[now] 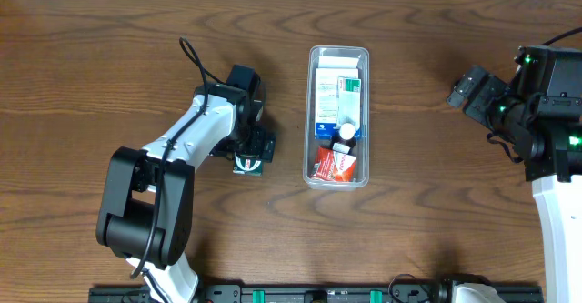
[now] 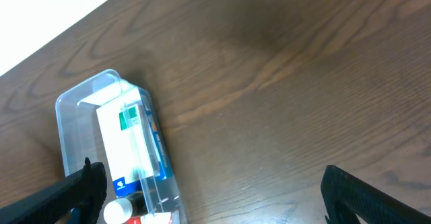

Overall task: Pack container
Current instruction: 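Move left gripper to the green ointment box and grasp it, then lift the green box with left gripper and carry it over the container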

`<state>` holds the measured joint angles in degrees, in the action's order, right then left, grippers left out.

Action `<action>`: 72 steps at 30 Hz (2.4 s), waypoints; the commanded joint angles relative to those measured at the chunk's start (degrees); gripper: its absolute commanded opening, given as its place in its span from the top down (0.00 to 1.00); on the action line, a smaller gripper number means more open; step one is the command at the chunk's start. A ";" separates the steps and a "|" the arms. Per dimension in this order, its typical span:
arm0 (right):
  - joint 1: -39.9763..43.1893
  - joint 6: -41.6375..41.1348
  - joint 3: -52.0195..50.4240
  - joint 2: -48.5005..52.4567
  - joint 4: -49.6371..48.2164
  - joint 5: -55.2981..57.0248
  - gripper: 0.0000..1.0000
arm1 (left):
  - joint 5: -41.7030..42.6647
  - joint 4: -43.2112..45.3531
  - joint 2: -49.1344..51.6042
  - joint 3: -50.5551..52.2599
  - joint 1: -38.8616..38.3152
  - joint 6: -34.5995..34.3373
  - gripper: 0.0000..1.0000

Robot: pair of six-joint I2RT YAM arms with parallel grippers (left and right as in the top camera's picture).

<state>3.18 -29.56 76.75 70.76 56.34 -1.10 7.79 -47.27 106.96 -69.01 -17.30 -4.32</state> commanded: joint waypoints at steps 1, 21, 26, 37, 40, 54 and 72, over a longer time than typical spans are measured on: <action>0.17 -0.59 0.11 -0.09 0.07 0.00 0.01 | 0.59 0.07 0.57 0.57 0.24 -0.44 0.01; 0.17 -0.59 0.11 -0.09 0.07 0.00 0.01 | 0.59 -0.17 4.59 0.57 0.24 -0.48 0.26; 0.17 -0.59 0.11 -0.09 0.07 0.00 0.01 | 0.57 -1.99 4.07 -0.11 0.26 -0.70 0.32; 0.17 -0.59 0.11 -0.09 0.07 0.00 0.01 | 0.61 -15.65 -8.11 -11.15 -0.66 -3.98 0.33; 0.17 -0.59 0.11 -0.09 0.07 0.00 0.01 | 0.61 -14.88 -14.10 -11.65 -3.10 -7.41 0.33; 0.17 -0.59 0.11 -0.09 0.07 0.00 0.01 | -7.52 -4.02 -19.30 -11.58 -28.79 -28.30 0.32; 0.17 -0.59 0.11 -0.09 0.07 0.00 0.01 | -6.99 3.72 -3.63 -11.58 -34.82 -37.77 0.31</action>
<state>3.18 -29.56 76.75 70.76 56.34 -1.10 0.93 -43.51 103.63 -80.27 -52.14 -40.07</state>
